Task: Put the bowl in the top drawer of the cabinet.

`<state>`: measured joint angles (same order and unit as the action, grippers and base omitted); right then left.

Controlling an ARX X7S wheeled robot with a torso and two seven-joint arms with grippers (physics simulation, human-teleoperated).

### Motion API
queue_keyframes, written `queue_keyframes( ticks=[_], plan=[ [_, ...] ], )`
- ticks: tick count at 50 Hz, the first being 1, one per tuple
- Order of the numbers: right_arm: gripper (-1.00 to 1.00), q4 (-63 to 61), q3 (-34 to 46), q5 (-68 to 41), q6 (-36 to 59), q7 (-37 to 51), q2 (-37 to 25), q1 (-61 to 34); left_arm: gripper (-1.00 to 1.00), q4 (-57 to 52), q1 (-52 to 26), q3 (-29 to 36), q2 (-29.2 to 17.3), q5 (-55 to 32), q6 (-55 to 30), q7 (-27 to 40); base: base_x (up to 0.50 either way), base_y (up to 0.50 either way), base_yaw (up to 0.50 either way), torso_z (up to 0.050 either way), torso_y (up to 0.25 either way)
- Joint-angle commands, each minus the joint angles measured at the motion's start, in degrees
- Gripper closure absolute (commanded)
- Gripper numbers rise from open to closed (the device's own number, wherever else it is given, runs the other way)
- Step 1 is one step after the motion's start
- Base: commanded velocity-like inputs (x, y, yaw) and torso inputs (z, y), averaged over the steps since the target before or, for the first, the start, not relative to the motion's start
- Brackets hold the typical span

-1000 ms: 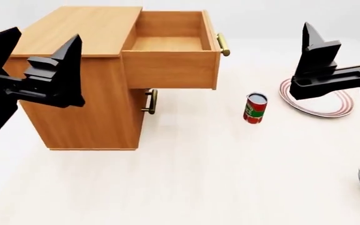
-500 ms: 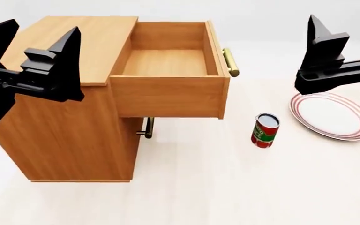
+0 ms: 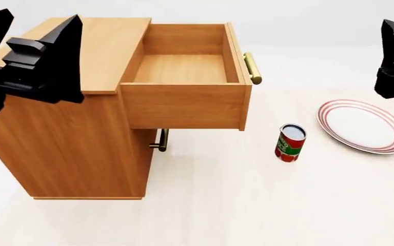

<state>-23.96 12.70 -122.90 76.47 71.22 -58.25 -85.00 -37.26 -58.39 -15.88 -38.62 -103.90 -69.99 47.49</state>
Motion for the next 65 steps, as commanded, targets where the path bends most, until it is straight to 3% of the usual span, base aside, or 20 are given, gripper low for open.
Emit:
queue_keyframes(
  ticks=[1, 4, 12, 18, 23, 33, 47, 53, 65],
  plan=[
    [-1.00, 13.8, 14.8, -13.9, 8.8, 4.3, -10.1, -14.2, -1.00, 1.0, -2.8, 1.2, -1.9, -5.2, 1.9, 2.2, 0.00, 0.00, 0.00, 0.000, 0.000],
    [-1.00, 18.6, 21.7, -15.9, 13.3, 3.8, -11.5, -20.3, -1.00, 1.2, -3.4, 1.6, -2.2, -5.2, 1.7, 1.7, 0.00, 0.00, 0.00, 0.000, 0.000],
    [-1.00, 17.9, 50.3, -7.3, 13.5, -11.6, -20.1, -36.8, -1.00, 2.8, -5.6, 3.5, -4.1, -8.6, 2.4, 2.8, 0.00, 0.00, 0.00, 0.000, 0.000],
    [-1.00, 15.9, 68.8, -6.7, 13.5, -13.5, -25.3, -49.7, -1.00, 3.9, -7.5, 5.1, -7.4, -14.6, 3.3, 4.2, 0.00, 0.00, 0.00, 0.000, 0.000],
    [-1.00, 14.3, 73.9, -5.9, 13.5, -11.5, -28.3, -49.9, -1.00, 3.1, -9.6, 6.5, -10.8, -19.8, 3.8, 4.9, 0.00, 0.00, 0.00, 0.000, 0.000],
    [-1.00, 12.9, 80.7, 2.4, 13.5, -17.1, -31.0, -49.4, -1.00, 1.9, -10.9, 7.4, -15.3, -27.0, 5.2, 5.7, 0.00, 0.00, 0.00, 0.000, 0.000],
    [-1.00, 12.7, 88.6, 22.7, 13.4, -32.1, -30.6, -48.7, -1.00, 1.3, -8.6, 5.7, -16.3, -28.0, 4.6, 4.4, 0.00, 0.00, 0.00, 0.000, 0.000],
    [-1.00, 14.2, 91.7, 28.5, 4.5, -36.4, -27.5, -42.1, -1.00, 1.0, -7.3, 5.1, -15.6, -27.5, 4.2, 3.7, 0.00, 0.00, 0.00, 0.000, 0.000],
    [-1.00, 19.6, 98.3, 27.8, -14.0, -36.2, -21.5, -28.6, -1.00, 1.1, -5.9, 4.9, -15.2, -26.6, 3.9, 3.2, 0.00, 0.00, 0.00, 0.000, 0.000]
  ],
)
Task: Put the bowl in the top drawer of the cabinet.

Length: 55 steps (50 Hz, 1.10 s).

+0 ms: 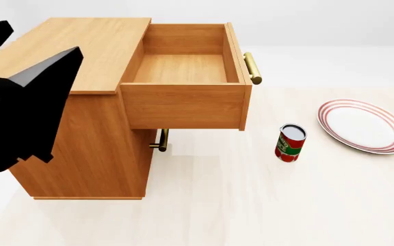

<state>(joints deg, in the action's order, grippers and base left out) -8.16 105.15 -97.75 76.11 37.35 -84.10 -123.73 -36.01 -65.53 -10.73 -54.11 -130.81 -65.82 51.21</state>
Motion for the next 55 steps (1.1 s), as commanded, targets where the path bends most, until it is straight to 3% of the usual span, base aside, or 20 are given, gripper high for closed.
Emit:
queue_keyframes(
  ticks=[1, 18, 52, 53, 55],
  plan=[
    [-1.00, 4.2, 6.2, 2.5, -15.0, -2.3, 4.8, 11.2, -1.00, -0.2, 1.3, -0.2, 0.3, 0.4, -0.3, -0.6, 0.00, 0.00, 0.00, 0.000, 0.000],
    [-1.00, 8.4, 10.0, 0.5, -25.3, -1.4, 7.6, 21.7, -1.00, 0.2, 0.9, 1.1, 0.5, 1.5, -0.6, -1.2, 0.00, 0.00, 0.00, 0.000, 0.000],
    [-1.00, 17.9, 14.3, 2.0, -34.6, -4.2, 11.4, 34.3, -1.00, -0.4, 2.5, 1.0, 0.4, 2.1, -0.3, -2.2, 0.00, 0.00, 0.00, 0.000, 0.000],
    [1.00, 17.9, 14.4, 1.9, -34.7, -4.2, 11.3, 34.6, -1.00, -0.4, 2.6, 0.9, 0.4, 2.2, -0.3, -2.3, 0.00, 0.00, 0.00, 0.000, 0.000],
    [1.00, 17.7, 14.5, 1.9, -34.5, -3.9, 11.2, 34.8, -1.00, -0.4, 2.7, 0.8, 0.4, 2.3, -0.3, -2.4, 0.00, 0.00, 0.00, 0.000, 0.000]
  ],
)
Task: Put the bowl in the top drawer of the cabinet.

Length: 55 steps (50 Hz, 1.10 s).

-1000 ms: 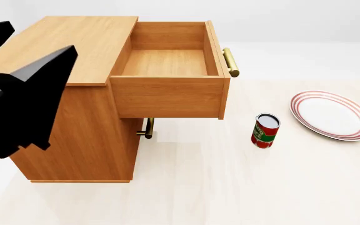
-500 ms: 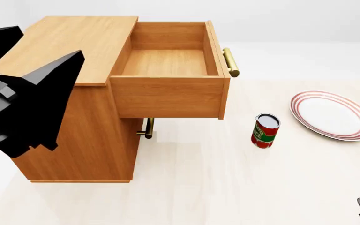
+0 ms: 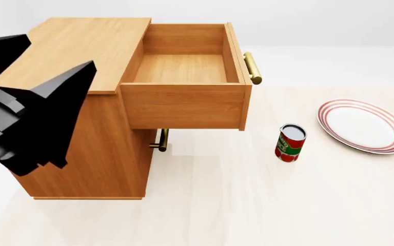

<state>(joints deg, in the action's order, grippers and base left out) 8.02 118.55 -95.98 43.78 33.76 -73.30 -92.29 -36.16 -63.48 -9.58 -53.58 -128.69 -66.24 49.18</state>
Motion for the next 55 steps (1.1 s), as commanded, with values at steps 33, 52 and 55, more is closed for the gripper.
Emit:
queue_keyframes(
  ticks=[33, 52, 55],
  plan=[
    [1.00, -10.5, -9.6, 1.7, 25.0, 5.9, -4.9, -21.3, -1.00, -0.3, 1.7, -1.1, 1.0, 2.4, -0.4, -2.6, 0.00, 0.00, 0.00, 0.000, 0.000],
    [1.00, -10.9, -11.6, 24.8, 35.5, -26.5, 8.3, -40.0, -1.00, -1.4, 2.0, -2.1, 0.4, 1.7, 0.6, -2.9, 0.00, 0.00, 0.00, 0.000, 0.000],
    [1.00, -8.8, -11.1, 28.4, 34.1, -31.9, 11.8, -40.9, -1.00, -1.6, 2.2, -2.3, 0.4, 1.5, 0.9, -2.8, 0.00, 0.00, 0.00, 0.000, 0.000]
  ],
)
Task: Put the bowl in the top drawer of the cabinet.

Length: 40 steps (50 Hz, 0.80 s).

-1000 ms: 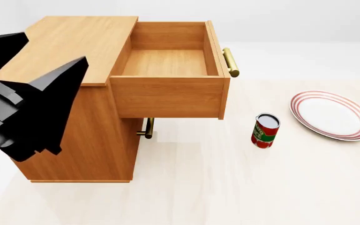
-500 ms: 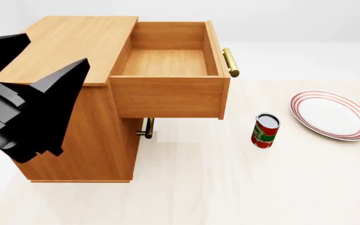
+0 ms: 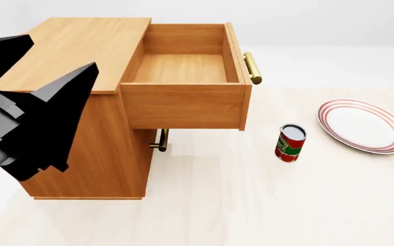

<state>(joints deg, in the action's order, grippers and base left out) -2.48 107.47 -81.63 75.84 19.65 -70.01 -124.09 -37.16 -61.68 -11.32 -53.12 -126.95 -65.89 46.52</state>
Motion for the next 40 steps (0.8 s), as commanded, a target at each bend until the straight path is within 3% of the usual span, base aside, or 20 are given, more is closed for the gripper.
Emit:
queue_keyframes(
  ticks=[1, 11, 24, 34, 40],
  plan=[
    [1.00, 2.5, 0.2, 15.5, 1.5, -19.7, 9.8, -9.4, -1.00, -0.7, 0.4, -0.7, -0.1, -0.3, 0.6, -0.2, 0.00, 0.00, 0.00, 0.000, 0.000],
    [1.00, 15.2, 1.7, 26.6, -8.4, -36.8, 22.9, -9.0, -1.00, -1.0, 0.7, -1.1, -0.7, -0.7, 1.1, 0.0, 0.00, 0.00, 0.00, 0.000, 0.001],
    [1.00, 39.7, 3.7, 38.3, -31.9, -60.0, 39.9, -6.2, -1.00, -1.4, -1.1, 0.0, -2.5, -2.2, 2.5, 1.2, 0.00, 0.00, 0.00, 0.000, 0.000],
    [1.00, 77.3, 2.8, 45.0, -56.4, -78.5, 57.4, -2.2, -1.00, -1.6, -3.5, 1.6, -5.4, -4.2, 3.7, 3.0, 0.00, 0.00, 0.00, 0.000, 0.001],
    [1.00, 77.4, -4.4, 50.1, -59.4, -81.7, 59.6, -2.0, -1.00, -1.7, -4.5, 2.6, -7.0, -5.3, 4.4, 4.1, 0.00, 0.00, 0.00, 0.000, 0.000]
  ],
)
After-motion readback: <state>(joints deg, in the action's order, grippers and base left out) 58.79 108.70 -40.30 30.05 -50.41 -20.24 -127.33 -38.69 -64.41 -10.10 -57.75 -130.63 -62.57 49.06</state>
